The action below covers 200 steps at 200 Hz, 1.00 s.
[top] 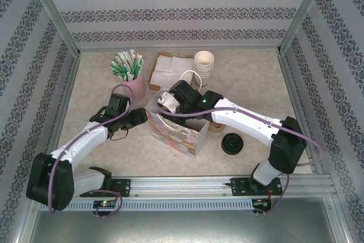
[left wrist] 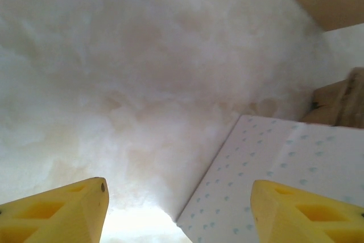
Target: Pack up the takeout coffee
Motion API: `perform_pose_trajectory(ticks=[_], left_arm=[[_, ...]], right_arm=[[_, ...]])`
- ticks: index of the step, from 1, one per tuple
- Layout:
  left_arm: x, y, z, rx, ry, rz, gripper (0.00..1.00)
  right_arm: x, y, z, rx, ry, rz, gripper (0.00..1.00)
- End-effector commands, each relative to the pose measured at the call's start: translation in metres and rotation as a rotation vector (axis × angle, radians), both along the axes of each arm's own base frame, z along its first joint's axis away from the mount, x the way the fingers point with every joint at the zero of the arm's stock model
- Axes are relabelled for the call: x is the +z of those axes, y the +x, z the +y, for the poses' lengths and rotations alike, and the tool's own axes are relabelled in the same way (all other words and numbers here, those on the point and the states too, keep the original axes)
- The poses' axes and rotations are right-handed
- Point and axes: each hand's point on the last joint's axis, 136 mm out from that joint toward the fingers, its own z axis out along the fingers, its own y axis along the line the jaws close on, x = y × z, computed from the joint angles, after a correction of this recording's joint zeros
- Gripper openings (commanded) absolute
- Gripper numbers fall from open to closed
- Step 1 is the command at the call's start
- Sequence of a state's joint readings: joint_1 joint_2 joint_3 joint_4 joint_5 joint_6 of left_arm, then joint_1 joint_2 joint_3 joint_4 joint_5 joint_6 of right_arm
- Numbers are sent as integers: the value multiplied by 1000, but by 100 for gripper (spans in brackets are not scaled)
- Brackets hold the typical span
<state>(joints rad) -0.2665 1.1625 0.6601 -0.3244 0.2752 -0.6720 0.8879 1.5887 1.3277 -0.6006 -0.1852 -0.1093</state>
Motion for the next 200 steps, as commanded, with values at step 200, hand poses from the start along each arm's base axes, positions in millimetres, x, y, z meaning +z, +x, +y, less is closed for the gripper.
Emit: perform_pose_trajectory(ticks=[200], left_arm=[[247,-25,-55,-636,78,-872,75]], right_arm=[[178,-3,-45,-241,433,-260,52]])
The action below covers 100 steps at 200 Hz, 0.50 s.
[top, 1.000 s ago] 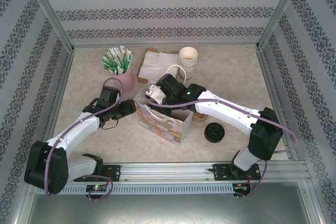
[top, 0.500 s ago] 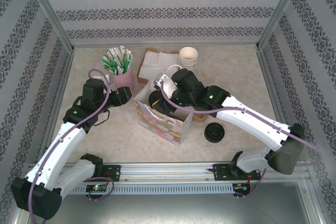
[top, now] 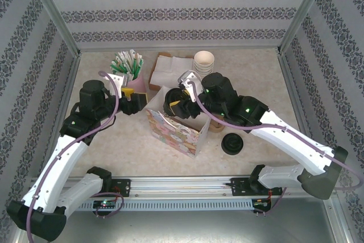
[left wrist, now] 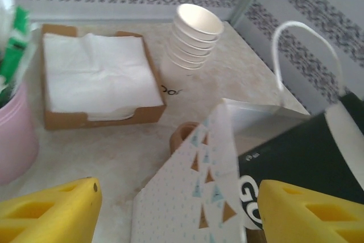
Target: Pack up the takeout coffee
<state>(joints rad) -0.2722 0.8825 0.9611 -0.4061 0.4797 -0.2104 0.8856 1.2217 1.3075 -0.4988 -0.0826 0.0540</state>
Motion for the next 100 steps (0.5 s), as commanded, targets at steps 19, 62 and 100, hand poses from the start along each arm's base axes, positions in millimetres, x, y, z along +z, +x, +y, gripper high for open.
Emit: perform_pose_trajectory(ticks=[19,62,100], left_arm=[[59,-18,-29,-261,86,-308,77],[80,-35,-50,-451,173,-463,86],[65,-49,-71,-633,314,-541,91]], right_arm=[[36,3,-8,-59,94,-33,52],[52,0,-15,-72,124,-51,51],[67,-3,-19,-70,161,-78,51]])
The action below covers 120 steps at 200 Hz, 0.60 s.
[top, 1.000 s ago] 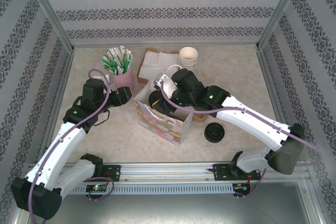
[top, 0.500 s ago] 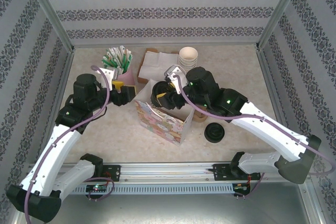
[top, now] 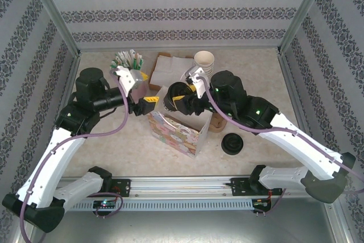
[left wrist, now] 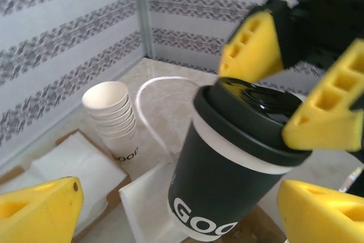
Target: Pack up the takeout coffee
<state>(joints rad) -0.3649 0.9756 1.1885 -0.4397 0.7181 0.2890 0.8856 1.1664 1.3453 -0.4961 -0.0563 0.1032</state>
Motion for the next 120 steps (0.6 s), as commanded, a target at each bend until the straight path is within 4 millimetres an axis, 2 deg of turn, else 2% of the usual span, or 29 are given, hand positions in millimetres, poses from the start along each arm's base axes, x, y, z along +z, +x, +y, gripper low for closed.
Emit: perform_pose_trajectory(ticks=[1,49,93,120], left_arm=[[-9,-17,-15,-156,127,-119,91],[-13,-14,-31,-225,187,-167,100],[-20,-8,-41,-252,218,-182,100],[-2,1,-41,-193,188,-231,100]], right_arm=[[29,1,-7,-26,67,-46,51],[47,-6,-9,-10,115,-63,51],[61,-12,-11,0,157,-78,51],[66,-14,-9,13,166,-86,51]])
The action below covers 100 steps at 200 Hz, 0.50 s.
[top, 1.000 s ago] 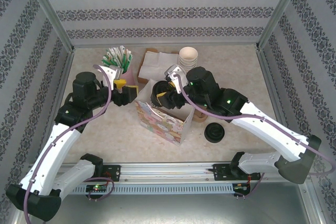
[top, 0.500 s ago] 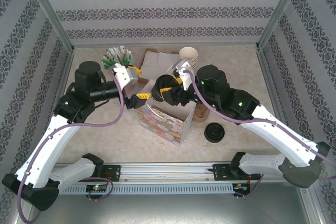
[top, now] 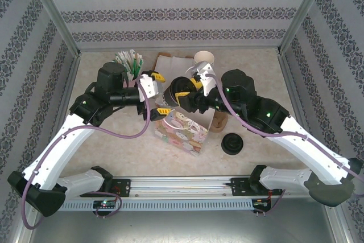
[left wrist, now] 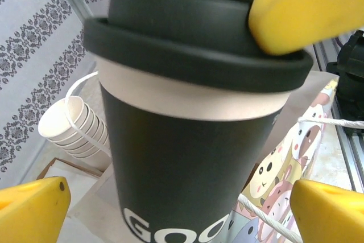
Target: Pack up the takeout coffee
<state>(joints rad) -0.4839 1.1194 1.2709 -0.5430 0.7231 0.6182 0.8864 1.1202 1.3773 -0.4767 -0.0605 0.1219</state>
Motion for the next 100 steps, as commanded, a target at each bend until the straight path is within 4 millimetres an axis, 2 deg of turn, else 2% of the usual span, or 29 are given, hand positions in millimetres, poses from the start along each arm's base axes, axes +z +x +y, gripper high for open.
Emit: perform_pose_trajectory(ticks=[1,18,46,100], left_arm=[[26,5,-1,22,-30,-103,100],[39,7,1,50,-73,-141,100],[53,-1,0,33,-120,-139,100],[41,-2,-10,-22,-97,-81,100]], right_arm=[[31,-6,-1,15,78,-40,51],[31,-7,-1,15,79,-41,51],[35,-8,-2,15,87,-47,51],[49,-17,-5,31,118,-63,51]])
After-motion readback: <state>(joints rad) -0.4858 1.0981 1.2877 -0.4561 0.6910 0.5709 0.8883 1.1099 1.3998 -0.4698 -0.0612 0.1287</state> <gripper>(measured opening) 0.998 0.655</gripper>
